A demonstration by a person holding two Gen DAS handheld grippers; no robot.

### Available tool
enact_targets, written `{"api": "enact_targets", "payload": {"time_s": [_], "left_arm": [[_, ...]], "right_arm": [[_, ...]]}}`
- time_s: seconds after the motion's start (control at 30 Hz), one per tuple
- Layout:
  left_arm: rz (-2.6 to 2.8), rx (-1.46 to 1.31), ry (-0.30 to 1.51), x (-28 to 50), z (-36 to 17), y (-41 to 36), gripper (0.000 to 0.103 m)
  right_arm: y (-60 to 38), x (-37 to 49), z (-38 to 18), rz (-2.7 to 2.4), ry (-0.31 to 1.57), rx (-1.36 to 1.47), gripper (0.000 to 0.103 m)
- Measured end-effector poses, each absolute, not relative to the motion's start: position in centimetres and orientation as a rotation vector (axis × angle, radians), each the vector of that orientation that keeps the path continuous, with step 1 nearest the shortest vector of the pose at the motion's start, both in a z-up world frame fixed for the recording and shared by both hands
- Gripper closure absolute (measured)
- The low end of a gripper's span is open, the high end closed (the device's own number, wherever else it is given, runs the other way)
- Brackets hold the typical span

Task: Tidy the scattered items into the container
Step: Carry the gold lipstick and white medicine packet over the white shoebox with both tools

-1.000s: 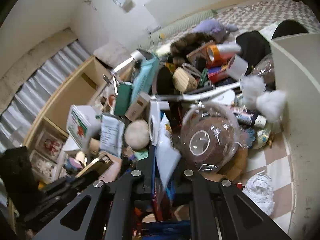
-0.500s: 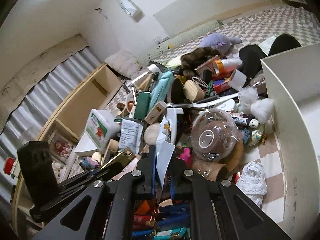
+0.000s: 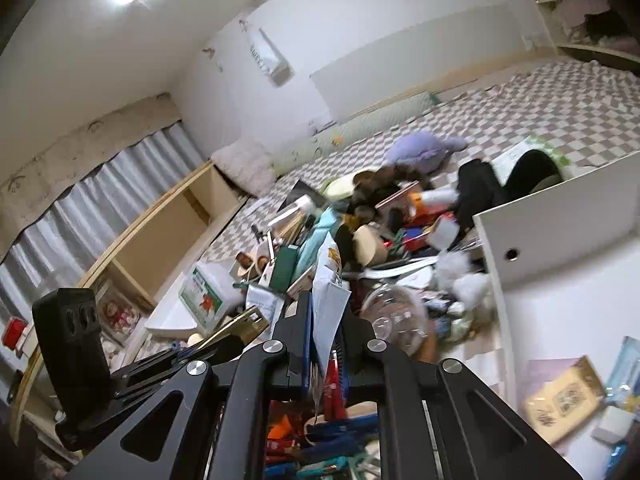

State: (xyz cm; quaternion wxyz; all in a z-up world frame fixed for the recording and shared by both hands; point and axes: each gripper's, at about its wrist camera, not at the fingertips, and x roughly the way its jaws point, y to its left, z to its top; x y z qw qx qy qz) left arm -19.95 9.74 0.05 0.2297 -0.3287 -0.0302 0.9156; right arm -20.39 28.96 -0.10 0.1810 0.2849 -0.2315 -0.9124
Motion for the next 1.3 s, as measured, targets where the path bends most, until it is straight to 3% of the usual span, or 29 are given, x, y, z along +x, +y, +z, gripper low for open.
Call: {"api": "enact_targets", "payload": {"time_s": [0.6, 1.3], "left_arm": [[2.376, -0.823, -0.052, -18.1, 2.5, 21.5, 0.09], [2.227, -0.935, -0.009, -17.8, -1.5, 31.6, 0.09]], "right_arm": [[39.8, -14.9, 2.6, -2.779, -0.672, 0.723, 0.091], [47.7, -12.9, -0.5, -2.911, -0.643, 0.884, 0.091]]}}
